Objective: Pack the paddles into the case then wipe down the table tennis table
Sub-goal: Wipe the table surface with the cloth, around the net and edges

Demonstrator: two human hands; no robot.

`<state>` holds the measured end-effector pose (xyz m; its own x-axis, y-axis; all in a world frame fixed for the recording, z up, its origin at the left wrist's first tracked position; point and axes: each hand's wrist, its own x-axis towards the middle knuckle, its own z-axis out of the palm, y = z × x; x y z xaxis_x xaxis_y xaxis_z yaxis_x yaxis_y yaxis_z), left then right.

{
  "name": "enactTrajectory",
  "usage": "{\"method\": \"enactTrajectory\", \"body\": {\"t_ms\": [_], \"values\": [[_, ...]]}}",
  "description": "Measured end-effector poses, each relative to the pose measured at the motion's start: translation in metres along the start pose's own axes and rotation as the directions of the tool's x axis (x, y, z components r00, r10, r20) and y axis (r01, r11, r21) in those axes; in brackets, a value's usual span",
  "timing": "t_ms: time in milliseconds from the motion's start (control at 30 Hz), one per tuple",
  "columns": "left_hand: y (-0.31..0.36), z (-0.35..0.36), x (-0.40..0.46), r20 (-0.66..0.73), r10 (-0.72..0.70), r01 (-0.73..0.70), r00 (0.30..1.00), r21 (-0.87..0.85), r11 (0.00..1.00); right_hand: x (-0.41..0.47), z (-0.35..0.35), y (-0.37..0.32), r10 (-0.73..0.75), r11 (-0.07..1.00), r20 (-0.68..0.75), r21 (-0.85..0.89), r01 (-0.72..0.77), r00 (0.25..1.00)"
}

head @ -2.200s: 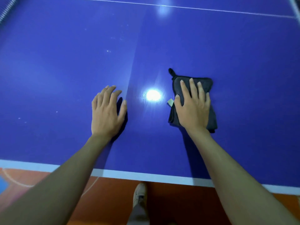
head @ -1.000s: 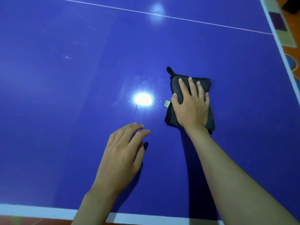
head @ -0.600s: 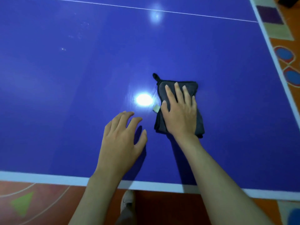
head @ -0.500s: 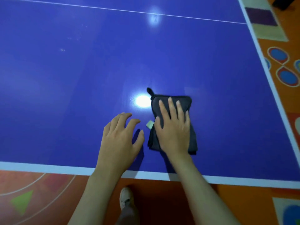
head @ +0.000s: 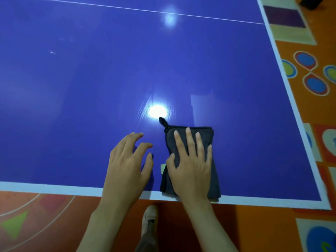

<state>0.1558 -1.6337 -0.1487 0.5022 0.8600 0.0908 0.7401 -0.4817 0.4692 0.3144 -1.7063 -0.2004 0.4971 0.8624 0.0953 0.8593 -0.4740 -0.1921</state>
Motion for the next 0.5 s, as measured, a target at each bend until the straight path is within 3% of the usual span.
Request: {"method": "enactTrajectory", "body": {"t_ms": [267, 500], "values": [[0.004, 0.010, 0.060, -0.030, 0.000, -0.003, 1.000, -0.104, 0.995, 0.156, 0.008, 0.028, 0.074, 0.996, -0.056, -0.043, -0.077, 0.996], [0.016, 0.028, 0.091, -0.033, 0.029, -0.034, 0.999, -0.143, 0.989, 0.249, 0.010, 0.048, 0.035, 0.999, -0.037, 0.006, -0.035, 0.999]]}}
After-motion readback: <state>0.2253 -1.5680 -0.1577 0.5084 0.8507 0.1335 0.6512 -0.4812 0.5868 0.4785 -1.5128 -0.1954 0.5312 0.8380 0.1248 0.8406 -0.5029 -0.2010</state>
